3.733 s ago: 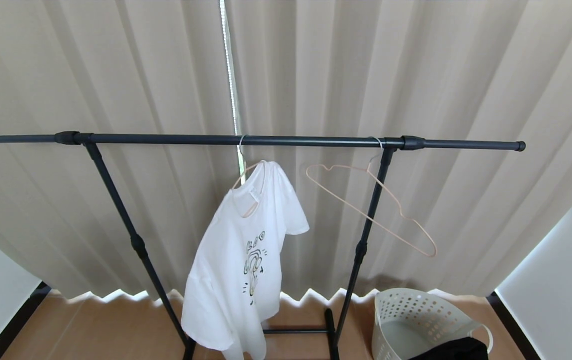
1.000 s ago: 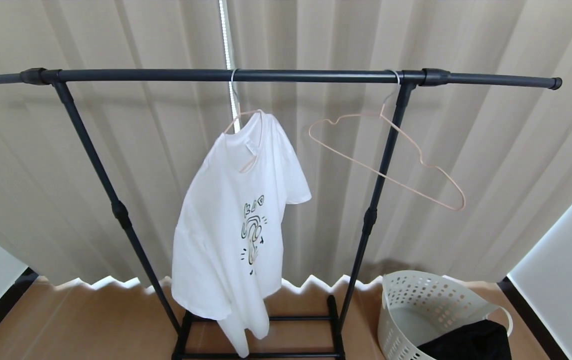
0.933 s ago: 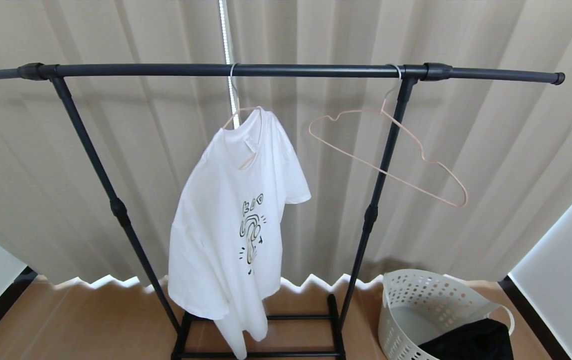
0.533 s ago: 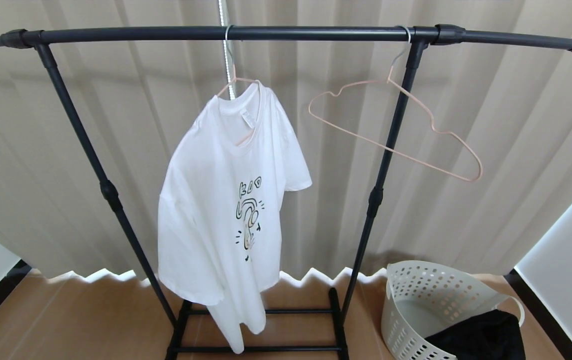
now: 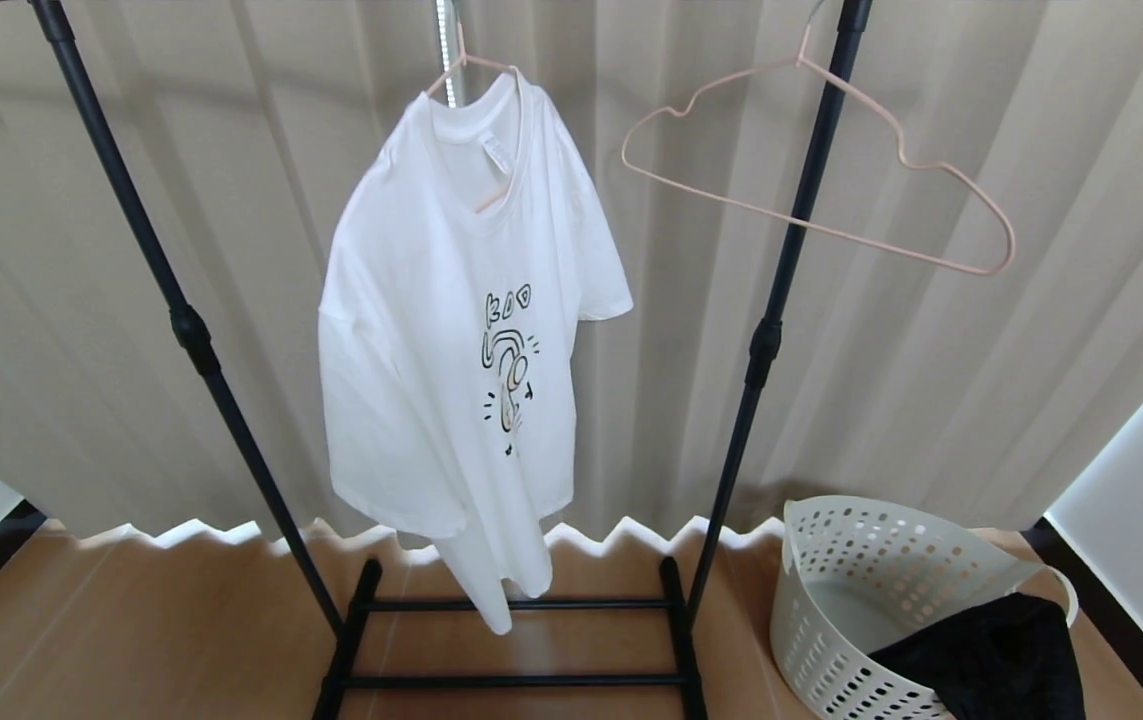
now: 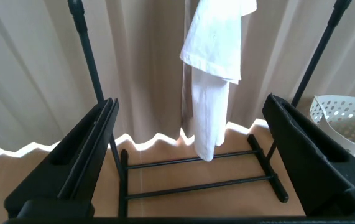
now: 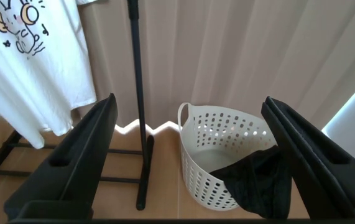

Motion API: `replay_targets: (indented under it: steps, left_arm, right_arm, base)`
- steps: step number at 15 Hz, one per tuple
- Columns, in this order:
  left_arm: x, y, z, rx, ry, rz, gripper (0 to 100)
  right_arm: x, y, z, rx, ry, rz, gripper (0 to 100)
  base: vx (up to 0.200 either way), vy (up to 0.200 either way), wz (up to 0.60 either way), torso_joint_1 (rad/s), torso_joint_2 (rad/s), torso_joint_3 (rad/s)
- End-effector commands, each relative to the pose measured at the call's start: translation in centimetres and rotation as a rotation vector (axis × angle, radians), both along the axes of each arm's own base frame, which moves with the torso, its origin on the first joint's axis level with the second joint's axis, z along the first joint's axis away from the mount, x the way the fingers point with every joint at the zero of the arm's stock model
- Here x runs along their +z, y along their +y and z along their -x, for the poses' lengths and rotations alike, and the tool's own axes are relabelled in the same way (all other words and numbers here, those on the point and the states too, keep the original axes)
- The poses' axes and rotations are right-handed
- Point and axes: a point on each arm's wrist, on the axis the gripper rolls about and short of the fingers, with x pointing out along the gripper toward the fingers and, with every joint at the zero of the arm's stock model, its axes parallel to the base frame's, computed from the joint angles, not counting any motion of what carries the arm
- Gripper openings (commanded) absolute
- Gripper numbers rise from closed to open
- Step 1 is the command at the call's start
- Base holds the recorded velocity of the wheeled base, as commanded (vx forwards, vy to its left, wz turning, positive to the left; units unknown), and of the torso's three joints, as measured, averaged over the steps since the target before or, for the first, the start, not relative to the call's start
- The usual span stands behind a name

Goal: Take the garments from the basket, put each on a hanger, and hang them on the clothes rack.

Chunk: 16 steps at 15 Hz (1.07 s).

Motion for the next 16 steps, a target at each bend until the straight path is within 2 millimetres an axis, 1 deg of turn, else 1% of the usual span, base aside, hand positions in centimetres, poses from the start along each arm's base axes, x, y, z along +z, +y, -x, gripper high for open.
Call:
replay_targets:
  steps: [1, 7, 11, 16]
  left_arm:
    - [0.01, 0.00, -0.01, 0.001, 0.001, 0.000, 100]
    - [0.01, 0.00, -0.01, 0.001, 0.001, 0.000, 100]
    - [0.01, 0.00, -0.01, 0.001, 0.001, 0.000, 100]
    - [0.01, 0.00, -0.01, 0.001, 0.001, 0.001, 100]
  right_arm:
    - [0.00, 0.00, 0.00, 0.002, 0.000, 0.000, 100]
    - [0.01, 0.00, 0.00, 0.000, -0.002, 0.000, 100]
    - [0.01, 0.00, 0.00, 0.000, -0.002, 0.000, 100]
    - [0.03, 0.00, 0.00, 0.000, -0.003, 0.000, 100]
  base:
    - [0.000, 0.000, 0.00, -0.149, 0.49, 0.344]
    - [0.000, 0.000, 0.00, -0.110, 0.46, 0.356]
    - [0.000, 0.000, 0.00, -0.038, 0.45, 0.401]
    - [0.000, 0.000, 0.00, -0.001, 0.18, 0.186]
